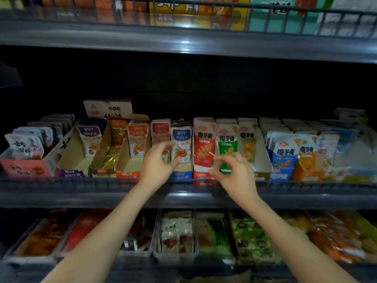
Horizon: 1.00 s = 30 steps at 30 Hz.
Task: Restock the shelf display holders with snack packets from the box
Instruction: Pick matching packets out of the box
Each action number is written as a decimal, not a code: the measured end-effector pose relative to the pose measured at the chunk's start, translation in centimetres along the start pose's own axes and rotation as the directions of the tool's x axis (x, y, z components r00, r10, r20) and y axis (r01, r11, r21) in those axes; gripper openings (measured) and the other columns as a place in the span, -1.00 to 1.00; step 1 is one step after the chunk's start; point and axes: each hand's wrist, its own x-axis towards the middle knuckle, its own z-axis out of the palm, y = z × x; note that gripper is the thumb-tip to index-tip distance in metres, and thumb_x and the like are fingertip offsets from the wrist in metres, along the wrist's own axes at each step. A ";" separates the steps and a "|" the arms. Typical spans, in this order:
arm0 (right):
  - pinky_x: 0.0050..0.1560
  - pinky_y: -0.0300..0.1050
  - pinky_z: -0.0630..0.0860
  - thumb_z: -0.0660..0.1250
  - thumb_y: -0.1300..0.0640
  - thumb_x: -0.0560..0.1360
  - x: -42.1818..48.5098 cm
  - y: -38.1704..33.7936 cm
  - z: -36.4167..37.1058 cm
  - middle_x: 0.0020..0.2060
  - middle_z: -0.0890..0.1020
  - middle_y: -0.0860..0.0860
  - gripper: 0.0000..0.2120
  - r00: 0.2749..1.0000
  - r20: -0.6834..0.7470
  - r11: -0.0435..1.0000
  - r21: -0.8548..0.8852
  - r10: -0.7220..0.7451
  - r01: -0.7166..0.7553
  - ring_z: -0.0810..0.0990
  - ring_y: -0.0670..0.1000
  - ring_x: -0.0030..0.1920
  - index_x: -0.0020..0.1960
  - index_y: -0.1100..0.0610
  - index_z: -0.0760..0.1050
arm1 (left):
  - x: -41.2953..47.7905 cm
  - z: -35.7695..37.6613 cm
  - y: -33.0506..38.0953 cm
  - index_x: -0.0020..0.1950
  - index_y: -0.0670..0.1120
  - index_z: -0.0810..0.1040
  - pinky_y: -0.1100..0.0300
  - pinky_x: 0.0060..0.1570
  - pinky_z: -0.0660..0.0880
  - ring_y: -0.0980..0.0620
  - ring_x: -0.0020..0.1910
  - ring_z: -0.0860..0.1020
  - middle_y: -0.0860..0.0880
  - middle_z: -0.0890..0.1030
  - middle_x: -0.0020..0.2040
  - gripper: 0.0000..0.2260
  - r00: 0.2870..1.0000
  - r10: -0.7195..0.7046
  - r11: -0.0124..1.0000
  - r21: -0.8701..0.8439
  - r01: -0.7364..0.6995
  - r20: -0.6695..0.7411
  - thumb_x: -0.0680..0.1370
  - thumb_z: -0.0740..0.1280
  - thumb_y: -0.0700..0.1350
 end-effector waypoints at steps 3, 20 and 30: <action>-0.09 -0.27 0.40 0.51 0.06 0.37 -5.7 1.4 -2.0 -0.10 0.50 -0.13 -0.70 0.994 0.093 0.993 0.097 0.060 -0.069 0.47 -0.18 -0.16 0.09 0.01 0.59 | -5.6 0.3 1.4 0.13 0.03 0.53 0.31 -0.01 0.45 0.14 0.02 0.52 0.09 0.54 0.04 -0.76 0.996 -0.013 0.996 -0.089 0.022 0.090 0.48 0.43 -0.11; 0.07 -0.15 0.48 0.44 0.10 0.45 -36.8 19.2 1.4 0.04 0.65 0.01 -0.70 0.503 0.583 0.717 -0.211 0.638 -0.665 0.60 0.02 0.08 0.16 0.11 0.57 | -35.4 14.4 -6.7 0.07 -0.11 0.63 0.13 -0.09 0.49 -0.09 -0.05 0.59 -0.05 0.65 -0.01 -0.78 0.849 -0.201 0.968 0.233 0.095 0.488 0.43 0.45 -0.23; 0.16 -0.09 0.47 0.36 -0.05 0.50 -40.6 25.3 8.8 0.24 0.55 0.05 -0.53 0.552 0.481 0.727 -0.362 0.682 -0.584 0.52 0.05 0.22 0.34 0.11 0.42 | -39.5 18.6 -14.7 0.40 -0.06 0.38 -0.13 0.46 0.02 -0.24 0.39 0.34 -0.24 0.41 0.38 -0.53 0.795 -0.232 0.839 0.530 -0.128 0.560 0.51 0.15 0.04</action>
